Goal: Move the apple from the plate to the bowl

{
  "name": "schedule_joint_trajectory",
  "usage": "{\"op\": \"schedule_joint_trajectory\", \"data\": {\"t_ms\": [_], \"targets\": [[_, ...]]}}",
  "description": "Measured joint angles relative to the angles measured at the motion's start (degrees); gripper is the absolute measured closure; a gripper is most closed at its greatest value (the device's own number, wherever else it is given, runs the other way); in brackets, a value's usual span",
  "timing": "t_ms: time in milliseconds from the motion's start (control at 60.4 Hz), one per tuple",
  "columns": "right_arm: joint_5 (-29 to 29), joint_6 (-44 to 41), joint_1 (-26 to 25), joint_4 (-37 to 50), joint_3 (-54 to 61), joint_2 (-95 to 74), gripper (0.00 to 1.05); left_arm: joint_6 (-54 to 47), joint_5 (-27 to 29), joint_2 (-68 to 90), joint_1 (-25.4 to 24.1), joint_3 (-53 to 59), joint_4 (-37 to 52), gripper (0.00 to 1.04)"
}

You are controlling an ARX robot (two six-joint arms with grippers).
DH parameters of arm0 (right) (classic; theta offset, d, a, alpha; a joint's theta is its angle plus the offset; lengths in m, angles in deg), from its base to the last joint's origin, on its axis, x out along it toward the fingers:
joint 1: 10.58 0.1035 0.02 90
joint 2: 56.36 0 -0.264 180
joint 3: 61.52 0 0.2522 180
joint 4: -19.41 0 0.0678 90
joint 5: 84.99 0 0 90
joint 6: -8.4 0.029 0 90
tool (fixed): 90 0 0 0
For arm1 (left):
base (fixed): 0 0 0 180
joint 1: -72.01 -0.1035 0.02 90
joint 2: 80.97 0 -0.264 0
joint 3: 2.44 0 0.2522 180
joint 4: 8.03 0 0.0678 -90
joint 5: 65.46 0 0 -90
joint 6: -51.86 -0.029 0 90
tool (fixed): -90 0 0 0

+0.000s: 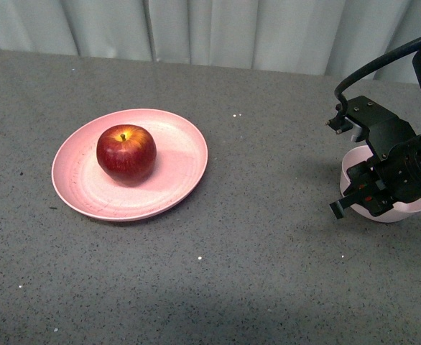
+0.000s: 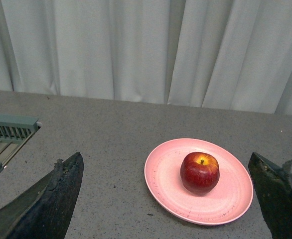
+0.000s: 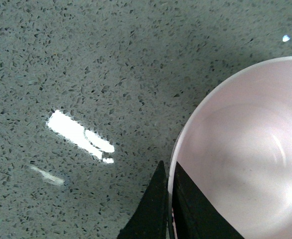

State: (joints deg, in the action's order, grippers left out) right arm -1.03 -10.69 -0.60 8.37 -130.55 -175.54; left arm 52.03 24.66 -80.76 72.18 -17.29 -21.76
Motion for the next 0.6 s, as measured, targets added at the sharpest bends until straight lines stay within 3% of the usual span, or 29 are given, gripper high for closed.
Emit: {"op": "schedule_joint_trajectory", "data": {"t_ms": [199, 331, 596], "targets": [[0.22, -0.90, 0.42, 0.42, 0.66, 1.29, 1.04, 0.00, 0.00, 0.00, 0.00, 0.00, 0.00, 0.07], [-3.54, -1.29, 1.31, 0.61, 1.25, 3.58, 1.04, 0.00, 0.00, 0.00, 0.00, 0.00, 0.00, 0.07], [-8.04, -2.12, 9.31, 0.87, -0.22, 5.79, 1.04, 0.00, 0.00, 0.00, 0.00, 0.00, 0.00, 0.07]]}}
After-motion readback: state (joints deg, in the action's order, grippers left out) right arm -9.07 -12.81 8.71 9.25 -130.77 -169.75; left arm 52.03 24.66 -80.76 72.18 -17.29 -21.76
